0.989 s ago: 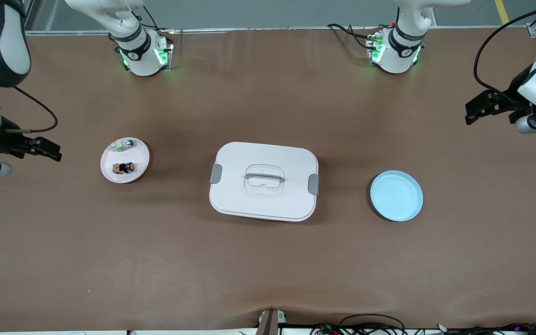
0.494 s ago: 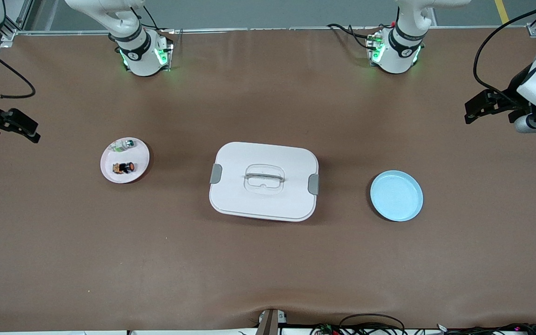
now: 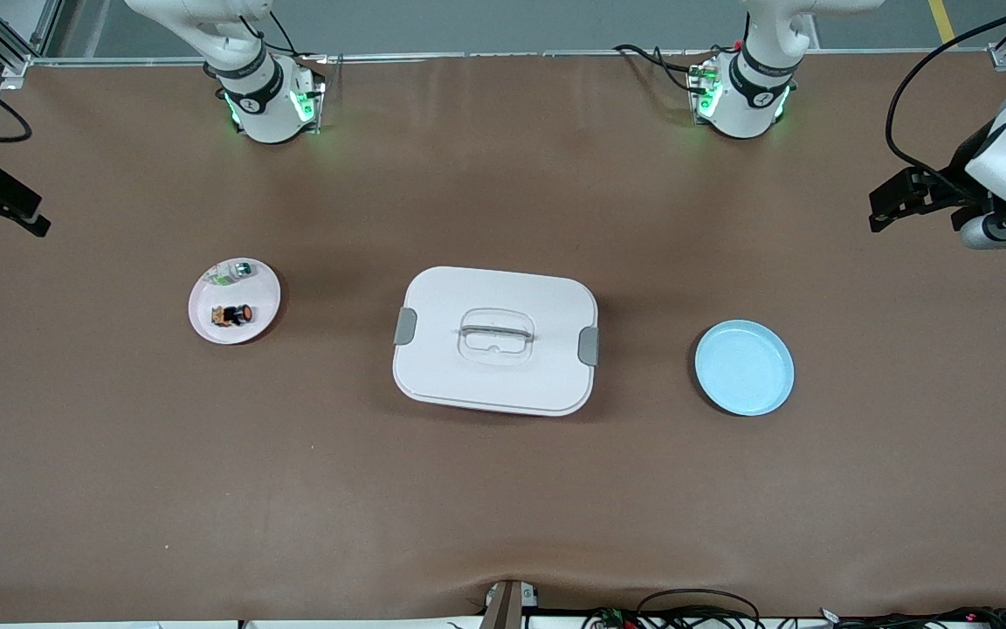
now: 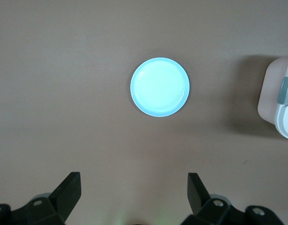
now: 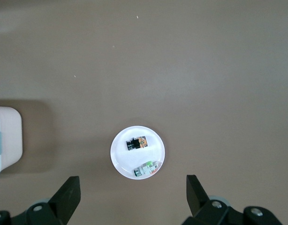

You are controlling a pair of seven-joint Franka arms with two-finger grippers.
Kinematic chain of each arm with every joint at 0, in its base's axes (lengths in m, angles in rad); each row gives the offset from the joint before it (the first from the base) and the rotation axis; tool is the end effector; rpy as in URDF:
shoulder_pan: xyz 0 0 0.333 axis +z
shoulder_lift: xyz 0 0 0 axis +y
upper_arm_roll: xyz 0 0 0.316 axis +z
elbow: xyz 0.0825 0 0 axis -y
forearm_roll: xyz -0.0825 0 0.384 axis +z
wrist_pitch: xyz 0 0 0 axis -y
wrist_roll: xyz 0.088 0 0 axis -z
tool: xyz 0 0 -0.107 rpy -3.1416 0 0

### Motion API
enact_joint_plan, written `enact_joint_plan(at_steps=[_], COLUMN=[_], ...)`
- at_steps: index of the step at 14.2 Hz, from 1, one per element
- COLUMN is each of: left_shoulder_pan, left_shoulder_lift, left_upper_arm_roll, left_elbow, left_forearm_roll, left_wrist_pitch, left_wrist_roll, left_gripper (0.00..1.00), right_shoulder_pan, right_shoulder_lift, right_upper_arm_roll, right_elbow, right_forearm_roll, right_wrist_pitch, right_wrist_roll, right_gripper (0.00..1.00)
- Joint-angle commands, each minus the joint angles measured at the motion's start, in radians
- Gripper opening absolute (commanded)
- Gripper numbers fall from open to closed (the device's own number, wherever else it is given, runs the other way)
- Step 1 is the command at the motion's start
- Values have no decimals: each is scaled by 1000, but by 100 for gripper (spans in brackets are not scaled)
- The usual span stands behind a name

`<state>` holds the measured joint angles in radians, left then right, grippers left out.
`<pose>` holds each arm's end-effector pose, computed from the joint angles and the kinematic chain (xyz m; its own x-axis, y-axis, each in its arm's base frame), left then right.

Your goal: Transfer orange switch to right arm and place

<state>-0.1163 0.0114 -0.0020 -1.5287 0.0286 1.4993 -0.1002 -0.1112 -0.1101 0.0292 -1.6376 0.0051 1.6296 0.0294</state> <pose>0.5475 -0.0618 0.6318 0.9992 -0.0160 -0.0377 -0.0172 -0.9993 -0.0325 0.5242 -0.0416 0.6577 0.9886 -0.1109 0.1018 -0.1110 -0.9938 -0.0049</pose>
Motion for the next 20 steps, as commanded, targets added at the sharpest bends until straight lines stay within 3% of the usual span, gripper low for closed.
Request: enact_joint_plan(at_steps=[1, 4, 8, 20], left_shoulder_pan=[-5, -3, 4, -6], left_shoulder_lift=[-2, 4, 1, 19], left_upper_arm_roll=[-3, -3, -3, -1], left_elbow=[15, 19, 19, 35], left_forearm_roll=[19, 17, -1, 14], left_wrist_pitch=[-13, -13, -13, -13], left_wrist_roll=[8, 13, 16, 10], left_gripper=[100, 100, 100, 100], right_shoulder_pan=[-19, -15, 28, 25], right_shoulder_lift=[27, 81, 81, 79], right_upper_arm_roll=[32, 18, -35, -35], right_elbow=[71, 116, 116, 116], right_forearm_roll=[7, 7, 10, 9], right_wrist_pitch=[-25, -25, -27, -31], right_wrist_roll=[3, 3, 3, 3], right_gripper=[100, 100, 100, 100])
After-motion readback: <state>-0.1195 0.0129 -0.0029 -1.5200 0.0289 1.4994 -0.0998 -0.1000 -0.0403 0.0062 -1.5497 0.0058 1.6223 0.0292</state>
